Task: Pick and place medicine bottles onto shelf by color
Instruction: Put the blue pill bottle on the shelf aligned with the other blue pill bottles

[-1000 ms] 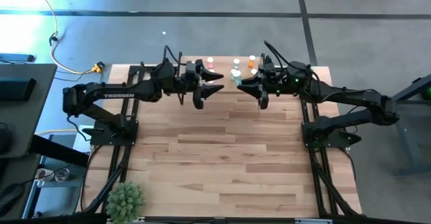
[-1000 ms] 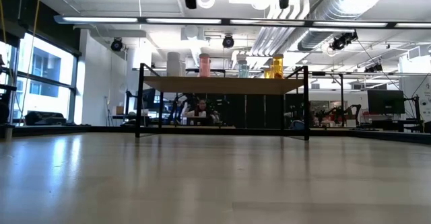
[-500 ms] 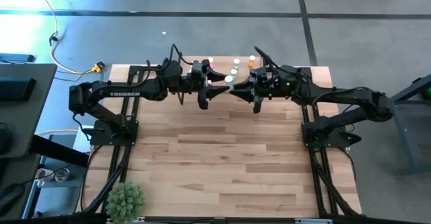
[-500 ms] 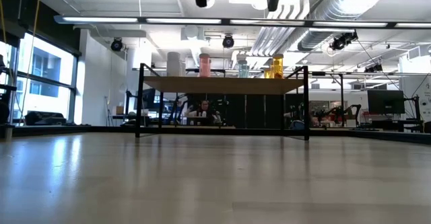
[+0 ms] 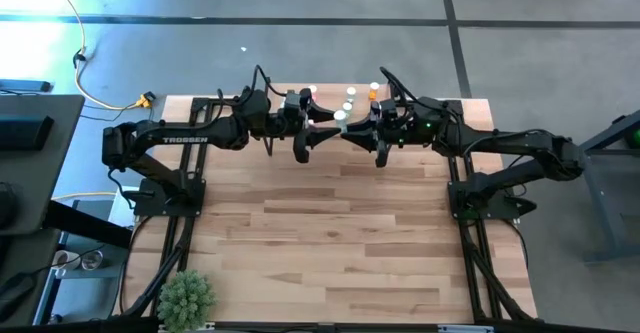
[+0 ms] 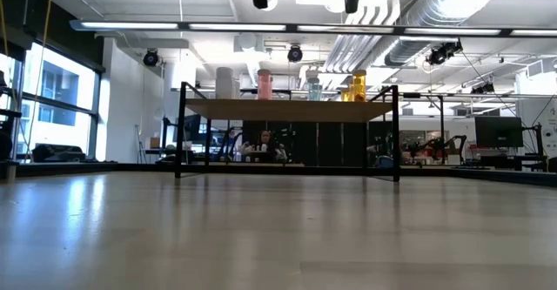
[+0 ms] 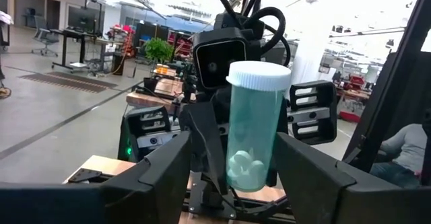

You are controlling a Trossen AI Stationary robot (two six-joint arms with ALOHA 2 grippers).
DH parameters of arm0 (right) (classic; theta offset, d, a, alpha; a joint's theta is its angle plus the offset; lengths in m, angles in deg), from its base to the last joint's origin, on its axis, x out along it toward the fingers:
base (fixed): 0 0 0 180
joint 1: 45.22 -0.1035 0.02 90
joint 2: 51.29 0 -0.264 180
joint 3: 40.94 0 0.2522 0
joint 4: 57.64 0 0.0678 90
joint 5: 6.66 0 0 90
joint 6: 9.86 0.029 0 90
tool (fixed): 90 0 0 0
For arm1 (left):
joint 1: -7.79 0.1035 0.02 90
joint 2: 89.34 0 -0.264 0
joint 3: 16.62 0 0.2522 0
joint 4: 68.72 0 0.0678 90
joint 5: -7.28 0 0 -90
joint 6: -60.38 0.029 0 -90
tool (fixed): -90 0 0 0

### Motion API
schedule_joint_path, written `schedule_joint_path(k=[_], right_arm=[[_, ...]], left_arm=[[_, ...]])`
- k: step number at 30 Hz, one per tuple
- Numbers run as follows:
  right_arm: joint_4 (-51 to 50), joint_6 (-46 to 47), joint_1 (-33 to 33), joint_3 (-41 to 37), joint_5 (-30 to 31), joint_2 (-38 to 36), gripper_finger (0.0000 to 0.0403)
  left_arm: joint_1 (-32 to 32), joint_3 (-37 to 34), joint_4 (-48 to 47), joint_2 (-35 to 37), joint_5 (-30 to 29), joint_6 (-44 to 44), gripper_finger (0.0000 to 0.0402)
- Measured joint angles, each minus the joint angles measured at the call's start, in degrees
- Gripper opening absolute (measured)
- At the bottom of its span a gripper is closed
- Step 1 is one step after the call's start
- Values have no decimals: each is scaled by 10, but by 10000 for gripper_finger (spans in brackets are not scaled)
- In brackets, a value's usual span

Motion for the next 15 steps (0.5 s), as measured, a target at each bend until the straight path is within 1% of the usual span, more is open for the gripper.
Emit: schedule_joint_path(k=[7, 15], right_arm=[[6, 15, 0, 0, 1, 7, 67], [22, 16, 0, 0, 2, 21, 67]], left_arm=[[0, 0, 0, 0, 1, 0, 183], [0, 0, -5, 0, 1, 0, 181]])
